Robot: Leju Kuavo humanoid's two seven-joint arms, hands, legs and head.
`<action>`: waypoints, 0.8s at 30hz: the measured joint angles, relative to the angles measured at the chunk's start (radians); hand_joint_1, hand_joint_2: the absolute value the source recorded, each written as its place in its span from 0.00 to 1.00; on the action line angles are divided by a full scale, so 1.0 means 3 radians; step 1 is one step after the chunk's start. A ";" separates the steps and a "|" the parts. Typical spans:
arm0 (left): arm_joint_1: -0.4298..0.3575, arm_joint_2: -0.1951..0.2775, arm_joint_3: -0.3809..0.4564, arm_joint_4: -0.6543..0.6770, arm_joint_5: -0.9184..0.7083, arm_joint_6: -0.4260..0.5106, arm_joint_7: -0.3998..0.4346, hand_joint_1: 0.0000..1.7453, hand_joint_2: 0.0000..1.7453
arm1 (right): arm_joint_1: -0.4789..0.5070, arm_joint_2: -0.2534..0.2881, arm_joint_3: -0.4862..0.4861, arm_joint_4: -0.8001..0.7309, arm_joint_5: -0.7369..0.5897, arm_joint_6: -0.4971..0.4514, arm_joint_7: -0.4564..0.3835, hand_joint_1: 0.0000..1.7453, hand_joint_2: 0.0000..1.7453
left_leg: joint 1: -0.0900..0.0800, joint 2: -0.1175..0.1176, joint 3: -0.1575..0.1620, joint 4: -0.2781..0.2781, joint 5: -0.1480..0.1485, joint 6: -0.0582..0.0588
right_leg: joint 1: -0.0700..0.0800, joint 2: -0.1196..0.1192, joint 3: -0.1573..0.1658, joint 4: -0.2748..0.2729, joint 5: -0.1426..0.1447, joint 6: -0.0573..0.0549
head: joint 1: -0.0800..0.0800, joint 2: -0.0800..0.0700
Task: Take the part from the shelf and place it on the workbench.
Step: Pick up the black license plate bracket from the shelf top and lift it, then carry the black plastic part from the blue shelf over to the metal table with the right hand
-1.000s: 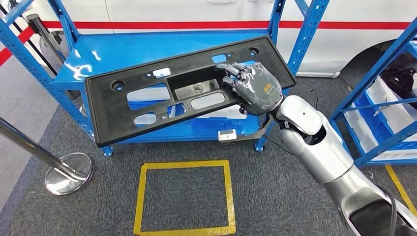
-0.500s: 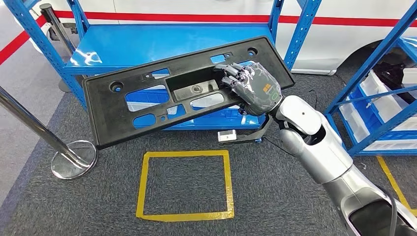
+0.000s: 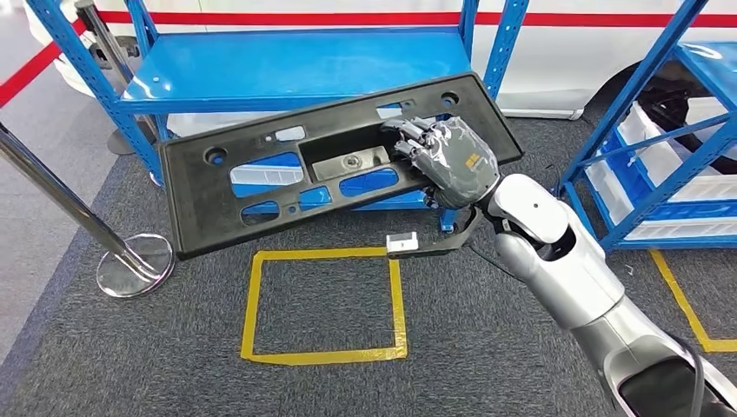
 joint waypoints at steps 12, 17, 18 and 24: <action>-0.0026 0.0005 0.0008 -0.0041 -0.0038 -0.0003 0.0004 0.00 1.00 | 0.0038 -0.0010 -0.0007 -0.0011 0.0005 -0.0003 0.0001 1.00 1.00 | -0.0009 -0.0018 0.0759 -0.0169 -0.0482 0.0015 | 0.0000 -0.0019 -0.0530 0.0063 0.0468 0.0067 | 0.0000 0.0000; -0.0019 0.0003 0.0013 -0.0044 -0.0040 -0.0006 0.0009 0.00 1.00 | 0.0057 -0.0029 -0.0007 -0.0009 0.0005 -0.0002 0.0001 1.00 1.00 | 0.0008 0.0017 0.0565 -0.0233 -0.0251 0.0139 | -0.0009 0.0010 -0.0675 0.0358 0.0074 0.0137 | 0.0002 0.0000; -0.0017 0.0003 0.0014 -0.0045 -0.0040 -0.0006 0.0009 0.00 1.00 | 0.0060 -0.0032 -0.0007 -0.0009 0.0005 -0.0002 0.0001 1.00 1.00 | 0.0003 0.0020 0.0506 -0.0226 -0.0209 0.0152 | -0.0009 0.0011 -0.0717 0.0576 -0.0097 0.0143 | 0.0002 0.0000; -0.0018 -0.0001 0.0028 -0.0045 -0.0043 -0.0007 0.0008 0.00 1.00 | 0.0072 -0.0036 -0.0007 -0.0010 0.0005 -0.0003 0.0001 1.00 1.00 | -0.0014 0.0019 0.0163 -0.0100 -0.0031 0.0122 | 0.0007 0.0016 -0.0226 0.0505 0.0035 0.0118 | 0.0002 0.0000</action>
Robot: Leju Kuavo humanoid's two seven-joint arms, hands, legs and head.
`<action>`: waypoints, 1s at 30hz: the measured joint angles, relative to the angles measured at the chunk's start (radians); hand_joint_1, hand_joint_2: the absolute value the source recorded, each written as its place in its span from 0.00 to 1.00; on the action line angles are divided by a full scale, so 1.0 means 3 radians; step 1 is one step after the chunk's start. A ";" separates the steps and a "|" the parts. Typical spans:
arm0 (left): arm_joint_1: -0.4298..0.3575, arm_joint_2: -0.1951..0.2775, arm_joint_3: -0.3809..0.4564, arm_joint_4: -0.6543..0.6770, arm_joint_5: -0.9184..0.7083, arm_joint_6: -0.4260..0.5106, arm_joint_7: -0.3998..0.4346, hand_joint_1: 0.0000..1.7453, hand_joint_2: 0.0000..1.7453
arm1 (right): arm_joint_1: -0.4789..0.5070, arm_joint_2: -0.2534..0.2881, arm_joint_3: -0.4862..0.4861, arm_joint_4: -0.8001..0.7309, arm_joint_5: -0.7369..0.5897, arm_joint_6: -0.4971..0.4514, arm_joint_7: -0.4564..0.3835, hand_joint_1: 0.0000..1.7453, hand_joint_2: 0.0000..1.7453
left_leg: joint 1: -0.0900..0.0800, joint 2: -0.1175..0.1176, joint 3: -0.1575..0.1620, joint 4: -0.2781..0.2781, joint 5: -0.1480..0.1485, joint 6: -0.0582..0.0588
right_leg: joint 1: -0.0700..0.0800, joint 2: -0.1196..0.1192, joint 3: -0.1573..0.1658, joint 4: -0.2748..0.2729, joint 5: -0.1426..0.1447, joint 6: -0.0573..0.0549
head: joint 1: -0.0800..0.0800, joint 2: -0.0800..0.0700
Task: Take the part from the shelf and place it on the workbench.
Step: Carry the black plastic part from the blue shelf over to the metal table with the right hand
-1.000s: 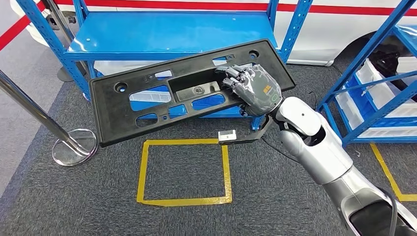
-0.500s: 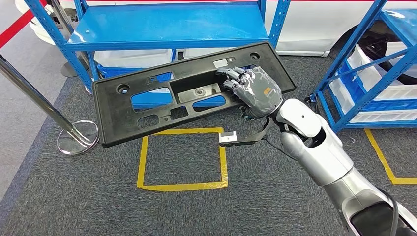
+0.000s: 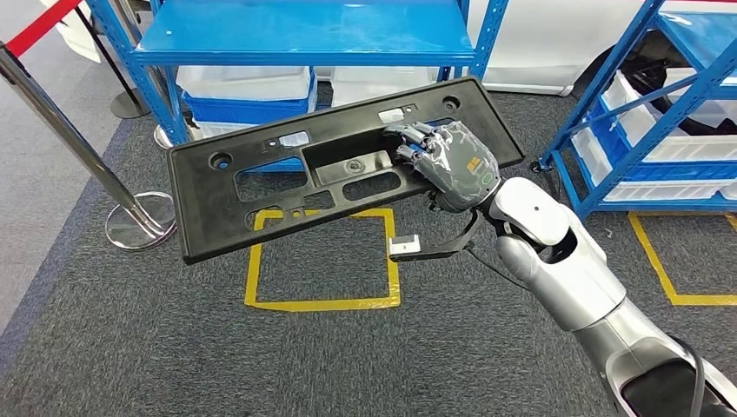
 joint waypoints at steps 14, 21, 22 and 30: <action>0.0004 -0.0002 0.0055 0.0000 -0.0070 -0.0013 -0.0018 0.00 1.00 | -0.0066 0.0001 -0.0003 0.0035 -0.0003 0.0051 0.0009 1.00 1.00 | 0.0061 -0.0014 -0.0037 0.0726 -0.0322 -0.0207 | -0.0008 -0.0031 -0.0127 -0.0490 0.0217 -0.0125 | -0.0002 0.0000; -0.0089 -0.0119 0.0065 -0.0003 -0.0110 0.0081 -0.0046 0.00 1.00 | -0.0143 0.0053 0.0001 0.0068 0.0010 0.0114 0.0085 1.00 1.00 | 0.0032 -0.0039 0.0360 -0.0044 -0.0300 -0.0076 | -0.0016 -0.0034 -0.0297 -0.0429 0.0307 0.0021 | 0.0001 0.0000; -0.0098 -0.0136 0.0065 -0.0003 -0.0114 0.0093 -0.0044 0.00 1.00 | -0.0148 0.0060 0.0003 0.0077 0.0011 0.0120 0.0088 1.00 1.00 | 0.0036 -0.0034 0.0334 -0.0053 -0.0268 -0.0040 | -0.0019 -0.0029 -0.0327 -0.0350 0.0205 0.0033 | 0.0002 0.0000; -0.0136 -0.0164 0.0108 -0.0003 -0.0130 0.0147 -0.0041 0.00 1.00 | -0.0177 0.0077 0.0006 0.0122 -0.0029 0.0133 0.0109 1.00 1.00 | -0.0025 -0.0033 0.0020 0.0056 -0.0089 0.0035 | 0.0018 -0.0003 -0.0085 0.0104 -0.0096 -0.0033 | 0.0001 0.0000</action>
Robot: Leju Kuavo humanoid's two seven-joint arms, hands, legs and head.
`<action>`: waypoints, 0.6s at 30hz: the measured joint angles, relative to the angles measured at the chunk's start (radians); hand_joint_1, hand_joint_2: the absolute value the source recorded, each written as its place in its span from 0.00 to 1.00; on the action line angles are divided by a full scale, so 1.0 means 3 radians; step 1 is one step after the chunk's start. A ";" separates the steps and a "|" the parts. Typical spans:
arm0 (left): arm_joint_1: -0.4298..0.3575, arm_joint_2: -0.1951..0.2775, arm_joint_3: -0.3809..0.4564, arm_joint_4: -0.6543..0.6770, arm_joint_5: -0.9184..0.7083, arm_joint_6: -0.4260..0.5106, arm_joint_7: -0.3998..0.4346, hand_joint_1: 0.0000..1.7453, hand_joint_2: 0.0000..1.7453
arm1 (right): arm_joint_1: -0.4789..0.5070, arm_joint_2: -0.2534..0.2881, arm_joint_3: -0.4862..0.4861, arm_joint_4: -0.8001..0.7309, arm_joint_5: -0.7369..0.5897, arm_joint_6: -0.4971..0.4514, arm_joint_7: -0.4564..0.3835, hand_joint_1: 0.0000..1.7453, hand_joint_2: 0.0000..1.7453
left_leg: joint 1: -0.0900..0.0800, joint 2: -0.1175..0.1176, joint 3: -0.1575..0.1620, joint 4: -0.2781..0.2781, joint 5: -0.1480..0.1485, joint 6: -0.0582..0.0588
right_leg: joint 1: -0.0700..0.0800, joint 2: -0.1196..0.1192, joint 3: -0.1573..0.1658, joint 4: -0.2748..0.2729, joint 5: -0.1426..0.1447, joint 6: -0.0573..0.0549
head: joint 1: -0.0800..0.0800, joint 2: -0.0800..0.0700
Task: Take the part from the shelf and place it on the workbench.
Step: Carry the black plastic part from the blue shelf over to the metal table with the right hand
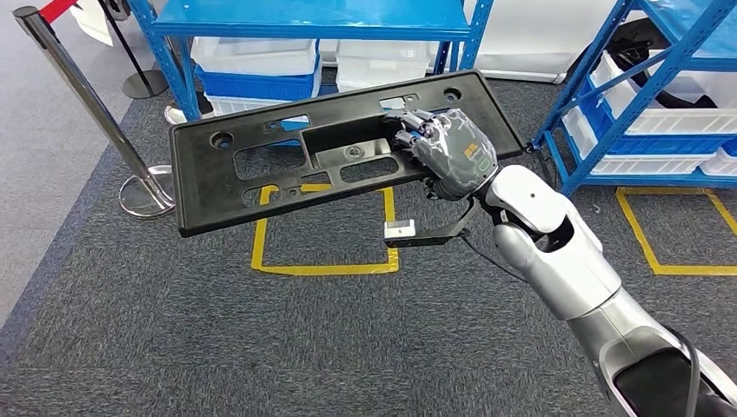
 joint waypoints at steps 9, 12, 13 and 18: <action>-0.0013 0.0010 0.0021 0.0013 0.0005 0.0024 0.0028 0.00 1.00 | -0.0067 0.0033 0.0003 0.0001 -0.0027 0.0002 -0.0042 1.00 1.00 | 0.0025 -0.0015 -0.0199 0.0287 -0.0271 -0.0164 | 0.0004 -0.0030 0.0213 -0.0752 0.0233 -0.0153 | 0.0000 0.0000; -0.0020 0.0031 0.0033 0.0015 0.0009 0.0036 0.0040 0.00 1.00 | -0.0072 0.0044 0.0003 0.0002 -0.0030 0.0003 -0.0049 1.00 1.00 | 0.0066 -0.0013 -0.0245 0.0824 -0.0499 -0.0225 | -0.0004 -0.0035 0.0044 -0.0699 0.0331 -0.0138 | 0.0000 0.0000; -0.0023 0.0037 0.0038 0.0016 0.0012 0.0041 0.0045 0.00 1.00 | -0.0073 0.0046 0.0003 0.0002 -0.0031 0.0004 -0.0049 1.00 1.00 | 0.0079 -0.0013 -0.0193 0.0864 -0.0427 -0.0244 | -0.0011 -0.0037 -0.0023 -0.0666 0.0358 -0.0125 | -0.0001 0.0000; -0.0056 0.0058 0.0053 0.0027 0.0025 0.0066 0.0065 0.00 1.00 | -0.0108 0.0053 0.0004 -0.0007 -0.0042 0.0020 -0.0050 1.00 1.00 | 0.0099 -0.0026 0.0465 0.0025 -0.0368 -0.0239 | -0.0030 -0.0037 -0.0270 -0.0510 0.0477 -0.0024 | 0.0001 0.0000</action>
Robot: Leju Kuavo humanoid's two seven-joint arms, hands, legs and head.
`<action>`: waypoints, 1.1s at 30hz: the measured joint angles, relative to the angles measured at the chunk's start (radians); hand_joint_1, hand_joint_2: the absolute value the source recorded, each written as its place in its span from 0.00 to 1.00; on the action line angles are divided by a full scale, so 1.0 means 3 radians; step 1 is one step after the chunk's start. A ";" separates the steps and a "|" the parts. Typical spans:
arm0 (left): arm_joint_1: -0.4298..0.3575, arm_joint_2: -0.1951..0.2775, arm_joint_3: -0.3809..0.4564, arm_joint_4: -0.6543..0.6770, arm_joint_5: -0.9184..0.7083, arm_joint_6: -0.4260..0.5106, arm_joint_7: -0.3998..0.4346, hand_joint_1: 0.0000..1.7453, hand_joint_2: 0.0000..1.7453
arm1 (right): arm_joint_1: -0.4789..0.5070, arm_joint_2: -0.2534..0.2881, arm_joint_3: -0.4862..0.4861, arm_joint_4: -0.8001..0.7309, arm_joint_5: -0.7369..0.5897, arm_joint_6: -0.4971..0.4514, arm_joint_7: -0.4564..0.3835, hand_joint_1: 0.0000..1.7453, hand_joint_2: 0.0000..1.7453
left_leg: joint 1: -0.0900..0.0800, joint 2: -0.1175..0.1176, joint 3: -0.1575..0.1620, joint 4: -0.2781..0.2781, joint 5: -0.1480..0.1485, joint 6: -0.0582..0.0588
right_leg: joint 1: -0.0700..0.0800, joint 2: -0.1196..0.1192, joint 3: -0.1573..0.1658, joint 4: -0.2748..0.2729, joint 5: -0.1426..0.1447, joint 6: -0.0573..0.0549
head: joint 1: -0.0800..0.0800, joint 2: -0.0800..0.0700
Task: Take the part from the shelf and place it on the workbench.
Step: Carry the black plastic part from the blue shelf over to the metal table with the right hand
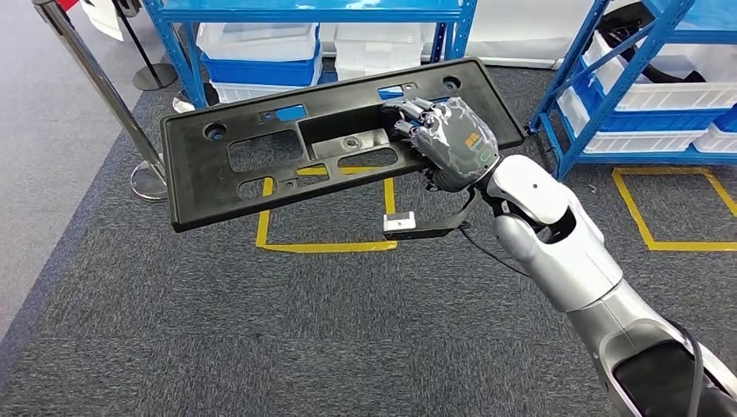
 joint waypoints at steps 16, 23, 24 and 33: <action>-0.0009 0.0007 0.0061 0.0051 0.0005 0.0009 0.0058 0.00 1.00 | -0.0044 0.0004 0.0072 0.0012 -0.0037 0.0067 0.0003 1.00 1.00 | -0.0067 0.0029 -0.0658 -0.0037 0.0553 0.0171 | 0.0050 0.0035 0.0748 0.0010 -0.0554 -0.0008 | 0.0001 0.0000; -0.0006 0.0008 0.0063 0.0053 0.0005 0.0009 0.0058 0.00 1.00 | -0.0052 0.0004 0.0073 0.0009 -0.0038 0.0069 0.0003 1.00 1.00 | -0.0071 0.0028 -0.0668 -0.0058 0.0607 0.0149 | 0.0050 0.0034 0.0768 -0.0113 -0.0567 -0.0021 | 0.0000 0.0000; -0.0005 0.0009 0.0065 0.0057 0.0005 0.0009 0.0055 0.00 1.00 | -0.0055 0.0004 0.0077 0.0010 -0.0039 0.0071 0.0002 1.00 1.00 | -0.0066 0.0026 -0.0695 -0.0050 0.0591 0.0127 | 0.0045 0.0029 0.0743 -0.0159 -0.0534 -0.0044 | -0.0001 0.0000; -0.0015 0.0050 0.0117 0.0070 0.0009 0.0007 0.0012 0.00 1.00 | -0.0083 0.0006 0.0127 -0.0015 0.0042 0.0120 0.0046 1.00 1.00 | -0.0097 0.0031 0.0031 -0.0206 0.0092 0.0206 | 0.0092 -0.0001 0.0188 -0.0103 -0.0075 -0.0056 | -0.0002 0.0000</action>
